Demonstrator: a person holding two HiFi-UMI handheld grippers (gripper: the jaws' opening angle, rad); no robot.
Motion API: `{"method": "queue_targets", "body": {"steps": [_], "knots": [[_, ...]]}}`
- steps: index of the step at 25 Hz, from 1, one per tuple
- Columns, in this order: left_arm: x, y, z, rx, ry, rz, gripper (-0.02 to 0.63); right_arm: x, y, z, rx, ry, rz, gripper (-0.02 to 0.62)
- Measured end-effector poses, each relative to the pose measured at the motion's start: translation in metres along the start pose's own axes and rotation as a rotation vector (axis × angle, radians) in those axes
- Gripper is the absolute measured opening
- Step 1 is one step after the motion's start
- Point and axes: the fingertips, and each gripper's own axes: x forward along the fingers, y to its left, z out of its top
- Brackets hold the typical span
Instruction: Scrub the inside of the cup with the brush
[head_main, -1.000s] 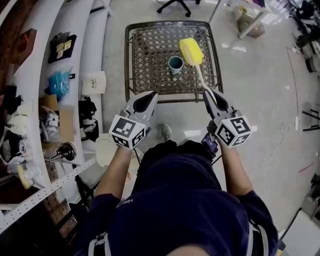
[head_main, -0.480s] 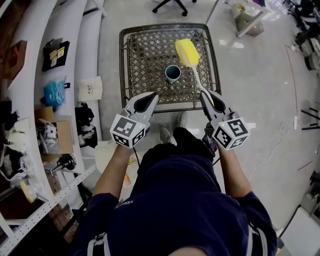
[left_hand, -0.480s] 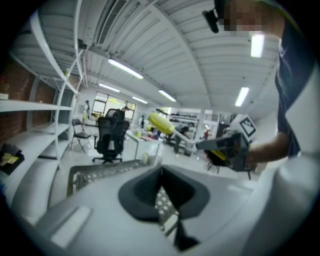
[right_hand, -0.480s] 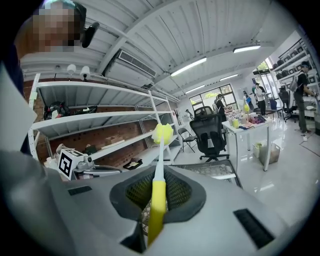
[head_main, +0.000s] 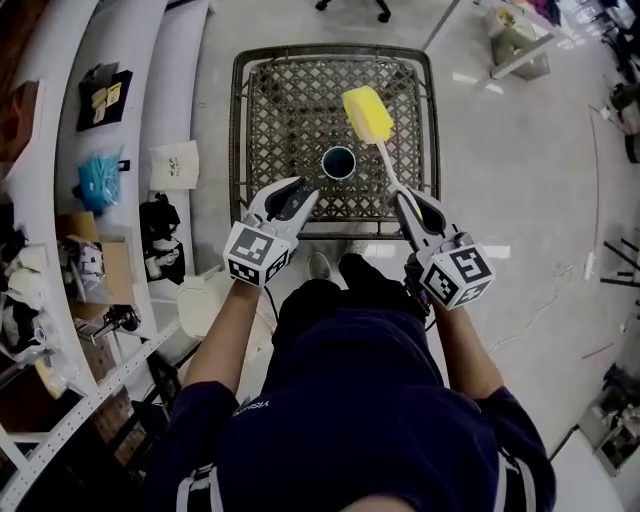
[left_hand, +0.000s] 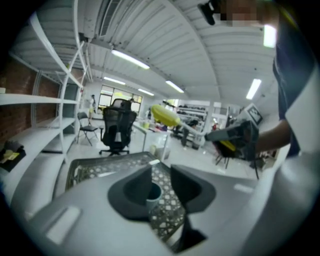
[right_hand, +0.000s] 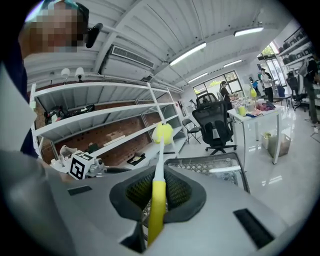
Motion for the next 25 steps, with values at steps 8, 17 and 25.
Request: {"method": "queue_targets", "body": {"steps": [8,17,25], "knots": [[0.053,0.020,-0.036,0.021,0.086,0.021,0.246,0.028,-0.034,-0.003,0.010,0.040,0.057,0.032],[0.108,0.023,-0.084,0.151,0.191,-0.060,0.410,0.044,-0.059,-0.015,0.020,0.065,0.024,0.032],[0.145,0.034,-0.136,0.216,0.249,-0.120,0.443,0.052,-0.074,-0.042,0.020,0.076,-0.032,0.032]]}}
